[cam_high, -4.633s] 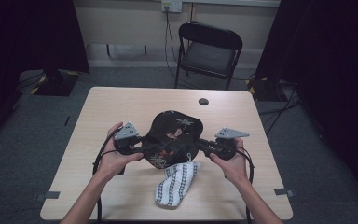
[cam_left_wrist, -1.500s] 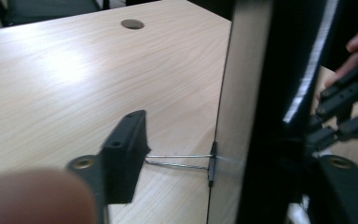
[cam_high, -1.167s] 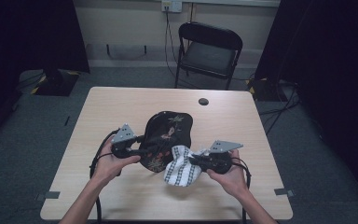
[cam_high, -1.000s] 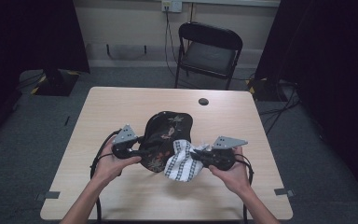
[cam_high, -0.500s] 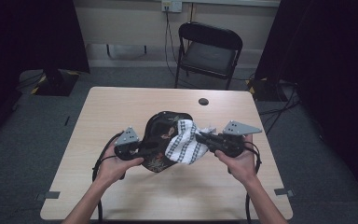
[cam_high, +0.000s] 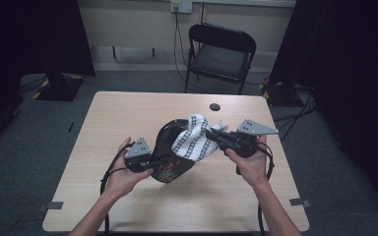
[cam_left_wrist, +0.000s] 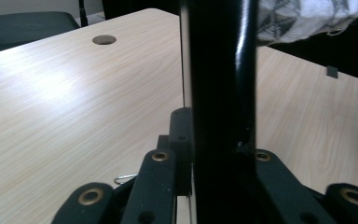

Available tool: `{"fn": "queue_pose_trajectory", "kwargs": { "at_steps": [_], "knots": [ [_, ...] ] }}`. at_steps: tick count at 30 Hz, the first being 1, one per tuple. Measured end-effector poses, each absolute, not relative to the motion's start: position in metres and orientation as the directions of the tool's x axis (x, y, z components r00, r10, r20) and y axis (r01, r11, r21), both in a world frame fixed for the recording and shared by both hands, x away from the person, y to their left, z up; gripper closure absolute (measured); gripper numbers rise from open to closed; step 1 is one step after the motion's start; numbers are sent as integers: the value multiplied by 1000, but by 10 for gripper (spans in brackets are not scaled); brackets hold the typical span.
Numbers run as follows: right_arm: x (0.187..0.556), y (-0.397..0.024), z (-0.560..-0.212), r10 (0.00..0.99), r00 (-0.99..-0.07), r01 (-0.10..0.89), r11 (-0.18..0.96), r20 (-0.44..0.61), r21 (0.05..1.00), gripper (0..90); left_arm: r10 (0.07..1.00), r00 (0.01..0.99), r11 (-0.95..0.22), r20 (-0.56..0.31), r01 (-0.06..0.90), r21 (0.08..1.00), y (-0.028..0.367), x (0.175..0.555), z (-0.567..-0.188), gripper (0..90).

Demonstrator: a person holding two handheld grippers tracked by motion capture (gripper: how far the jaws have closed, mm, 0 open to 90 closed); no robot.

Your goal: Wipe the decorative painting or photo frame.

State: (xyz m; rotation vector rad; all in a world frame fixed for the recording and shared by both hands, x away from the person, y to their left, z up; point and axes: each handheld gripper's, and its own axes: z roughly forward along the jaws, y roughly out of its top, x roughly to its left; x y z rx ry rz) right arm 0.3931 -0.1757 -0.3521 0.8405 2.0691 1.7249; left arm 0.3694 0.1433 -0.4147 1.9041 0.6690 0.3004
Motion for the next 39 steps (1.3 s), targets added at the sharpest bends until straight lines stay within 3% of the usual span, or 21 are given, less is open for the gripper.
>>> {"fn": "queue_pose_trajectory", "kwargs": {
  "at_steps": [19,26,33,39],
  "knots": [
    [376,-157,-341,572,-818,149,100,65,984,842,538,828,-298,-159,363,883,123,358,-413,800],
    [380,-146,-358,562,-823,187,131,83,974,840,535,831,-300,-155,358,884,121,357,-413,784],
    [385,-156,-357,610,-789,189,125,75,974,840,533,833,-300,-151,353,886,121,357,-413,773],
    [381,-150,-356,586,-808,181,137,68,974,840,536,832,-307,-139,346,886,120,356,-413,782]
  ]
}}
